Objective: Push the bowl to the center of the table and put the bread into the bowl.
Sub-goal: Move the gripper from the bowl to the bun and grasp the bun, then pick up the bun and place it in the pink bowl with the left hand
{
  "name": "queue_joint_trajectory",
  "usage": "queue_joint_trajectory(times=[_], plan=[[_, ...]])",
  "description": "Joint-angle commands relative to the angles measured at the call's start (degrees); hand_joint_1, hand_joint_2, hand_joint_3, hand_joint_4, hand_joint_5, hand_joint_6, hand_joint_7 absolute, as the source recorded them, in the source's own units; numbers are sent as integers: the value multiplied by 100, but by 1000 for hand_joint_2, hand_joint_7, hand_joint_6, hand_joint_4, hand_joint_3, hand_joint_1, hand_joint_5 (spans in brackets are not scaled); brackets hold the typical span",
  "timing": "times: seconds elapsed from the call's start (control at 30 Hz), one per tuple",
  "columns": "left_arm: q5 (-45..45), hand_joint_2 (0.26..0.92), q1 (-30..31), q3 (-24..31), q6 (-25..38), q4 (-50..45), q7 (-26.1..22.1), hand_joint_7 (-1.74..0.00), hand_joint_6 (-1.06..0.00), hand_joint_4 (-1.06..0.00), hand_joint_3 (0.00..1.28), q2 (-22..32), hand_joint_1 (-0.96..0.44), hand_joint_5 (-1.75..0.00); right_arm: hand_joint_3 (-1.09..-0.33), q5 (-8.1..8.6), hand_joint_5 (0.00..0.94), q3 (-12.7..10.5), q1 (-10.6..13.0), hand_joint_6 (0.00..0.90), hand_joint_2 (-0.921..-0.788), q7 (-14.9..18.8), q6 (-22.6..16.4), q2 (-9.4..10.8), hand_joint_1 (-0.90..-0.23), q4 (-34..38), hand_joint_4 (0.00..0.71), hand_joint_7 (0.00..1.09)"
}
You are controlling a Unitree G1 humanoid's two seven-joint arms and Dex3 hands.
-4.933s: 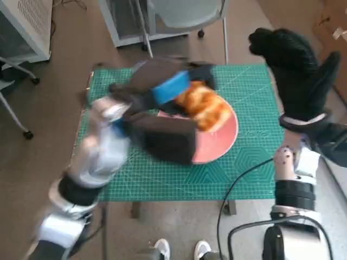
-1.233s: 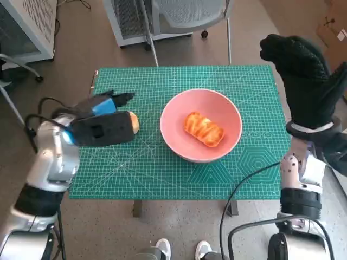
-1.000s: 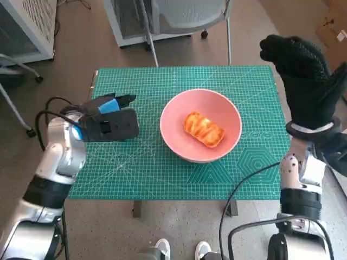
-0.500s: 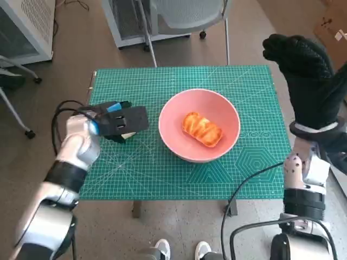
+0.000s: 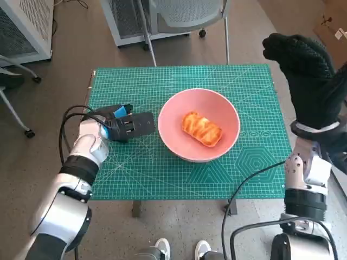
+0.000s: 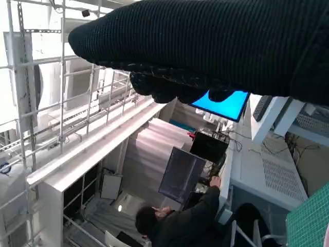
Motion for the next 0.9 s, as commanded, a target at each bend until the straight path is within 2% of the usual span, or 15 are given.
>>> queue_joint_trajectory(times=[0.03, 0.1, 0.27, 0.47, 0.63, 0.9], plan=[[73, 892, -80, -89, -119, 134, 91, -940, -635, -695, 104, -8, 111, -1104, -716, -28, 0, -2, 158, 363, -921, -14, 75, -42, -685, -18, 279, 0], [55, 901, -91, -71, -167, 75, 76, -1160, -631, -707, 90, 42, 46, -1041, -717, -24, 0, -3, 155, 363, -921, -9, 79, -42, -683, -22, 279, 0], [-20, 900, -94, 33, -288, -384, -51, -1270, -648, -738, 77, 290, 9, -977, -718, -9, 0, -6, 159, 363, -921, 3, 88, -37, -682, -31, 279, 0], [-193, 896, 200, 369, -203, -1817, -305, -1218, -645, -764, 71, 743, 2, -1024, -719, 7, 0, -1, 160, 366, -921, 18, 89, -15, -680, -27, 278, 2], [-296, 894, 835, 919, -57, -3976, -438, -1124, -668, -790, 53, 1204, 2, -1062, -720, 20, 0, 2, 162, 367, -921, 34, 84, -3, -680, -27, 278, 2], [-252, 887, 1474, 1651, 210, -6582, -407, -1051, -709, -844, 28, 1203, 3, -1028, -720, 32, 0, -8, 100, 366, -921, 53, 71, 2, -680, 66, 277, 1]])
